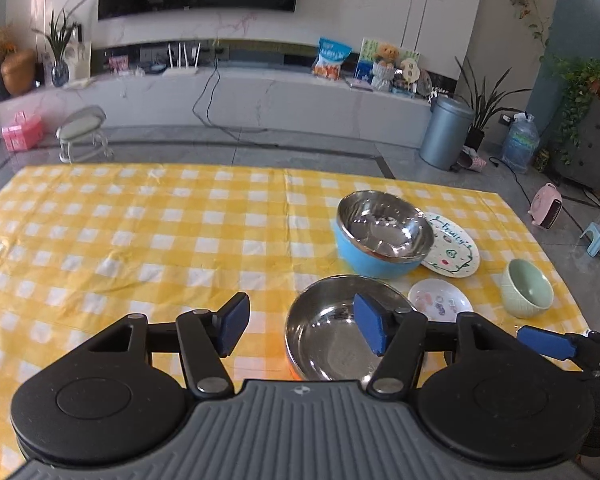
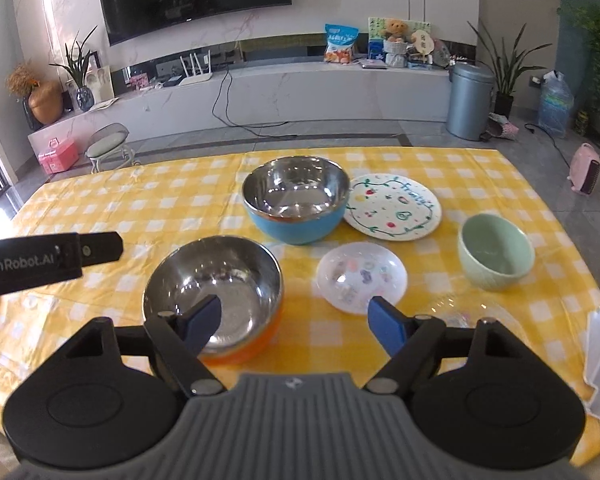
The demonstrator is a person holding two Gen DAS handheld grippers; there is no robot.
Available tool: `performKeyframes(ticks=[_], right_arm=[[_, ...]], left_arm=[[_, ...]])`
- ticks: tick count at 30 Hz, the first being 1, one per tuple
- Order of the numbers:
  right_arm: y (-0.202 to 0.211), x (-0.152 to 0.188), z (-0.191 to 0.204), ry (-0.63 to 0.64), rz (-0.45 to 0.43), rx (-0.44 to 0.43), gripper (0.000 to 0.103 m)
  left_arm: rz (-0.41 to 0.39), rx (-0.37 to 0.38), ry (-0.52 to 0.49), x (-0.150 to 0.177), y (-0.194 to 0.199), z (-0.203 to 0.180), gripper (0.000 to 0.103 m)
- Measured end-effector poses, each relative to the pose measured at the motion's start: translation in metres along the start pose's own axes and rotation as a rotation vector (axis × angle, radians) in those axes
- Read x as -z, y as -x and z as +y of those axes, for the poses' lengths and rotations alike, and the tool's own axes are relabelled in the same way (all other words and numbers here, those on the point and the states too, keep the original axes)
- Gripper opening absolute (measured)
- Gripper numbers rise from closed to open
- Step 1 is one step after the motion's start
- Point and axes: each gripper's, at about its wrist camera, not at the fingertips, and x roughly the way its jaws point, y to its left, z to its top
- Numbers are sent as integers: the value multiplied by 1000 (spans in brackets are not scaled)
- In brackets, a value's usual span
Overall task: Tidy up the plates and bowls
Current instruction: 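Move both tools to the orange steel bowl and close them on its rim, then lift the orange steel bowl with both tools toward the blue steel bowl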
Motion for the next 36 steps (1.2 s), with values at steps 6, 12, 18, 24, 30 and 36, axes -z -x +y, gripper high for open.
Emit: performKeyframes(ticks=[6,12,18,24,30,36], right_arm=[[-50,-19,6,-25,82,-1,67],[-87,-17,5,-64,156,-16,55],[-112,-5,7,-87,222,-51,28],[-117,1,7,-107,243,-59,14],[-114,2,5,-128,251,-64,12],[-98,2,1,-145,251,-87,12]], left_arm=[[93,-5,61,5,-46,23,71],[190,41,138,13,-72,38,67],[208,53,130,18,-85,35,40],[215,80,82,22,-90,24,16],[208,77,68,22,-85,19,9],[213,81,94,18,-63,18,9]])
